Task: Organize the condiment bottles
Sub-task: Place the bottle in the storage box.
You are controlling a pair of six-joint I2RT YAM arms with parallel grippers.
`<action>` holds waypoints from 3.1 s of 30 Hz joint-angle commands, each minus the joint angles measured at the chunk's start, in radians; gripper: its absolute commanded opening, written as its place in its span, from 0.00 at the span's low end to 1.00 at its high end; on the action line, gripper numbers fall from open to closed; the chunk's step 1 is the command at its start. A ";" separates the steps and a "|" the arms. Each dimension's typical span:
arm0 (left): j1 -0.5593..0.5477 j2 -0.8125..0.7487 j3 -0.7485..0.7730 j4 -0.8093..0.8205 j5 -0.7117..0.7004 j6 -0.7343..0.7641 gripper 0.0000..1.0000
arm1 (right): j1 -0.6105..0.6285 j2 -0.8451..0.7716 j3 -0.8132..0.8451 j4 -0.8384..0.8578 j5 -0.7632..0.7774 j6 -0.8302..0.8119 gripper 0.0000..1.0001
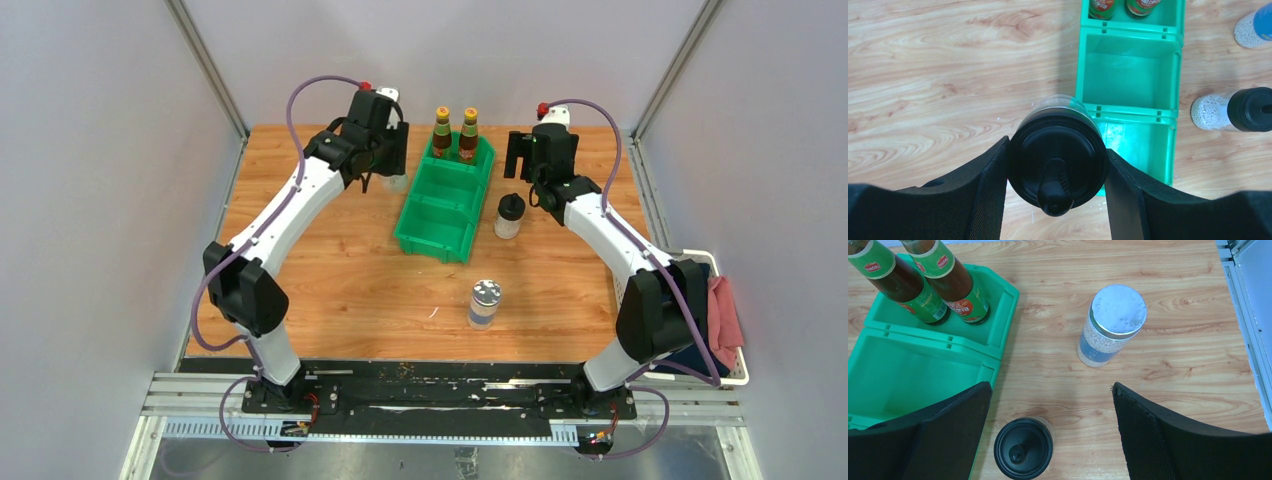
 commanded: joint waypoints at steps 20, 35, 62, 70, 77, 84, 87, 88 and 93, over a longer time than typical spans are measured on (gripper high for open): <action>-0.010 0.215 0.274 0.016 0.181 0.142 0.00 | 0.007 0.002 0.006 0.003 0.022 -0.008 0.95; -0.037 0.273 0.242 0.131 0.251 0.216 0.00 | 0.007 0.018 0.005 0.004 0.031 -0.006 0.95; -0.043 0.403 0.262 0.207 0.245 0.258 0.00 | 0.007 0.063 0.019 0.010 0.048 -0.011 0.94; -0.048 0.426 0.264 0.225 0.241 0.282 0.00 | 0.007 0.080 0.028 0.010 0.048 -0.013 0.95; -0.051 0.451 0.283 0.220 0.239 0.292 0.00 | 0.008 0.085 0.034 0.011 0.051 -0.016 0.95; -0.061 0.480 0.320 0.190 0.213 0.305 0.00 | 0.007 0.088 0.037 0.011 0.059 -0.019 0.95; -0.063 0.489 0.337 0.177 0.209 0.310 0.00 | 0.007 0.091 0.039 0.010 0.058 -0.021 0.95; -0.065 0.494 0.344 0.173 0.209 0.310 0.00 | 0.007 0.092 0.039 0.011 0.059 -0.021 0.95; -0.073 0.524 0.398 0.125 0.159 0.316 0.00 | 0.007 0.097 0.042 0.011 0.060 -0.023 0.95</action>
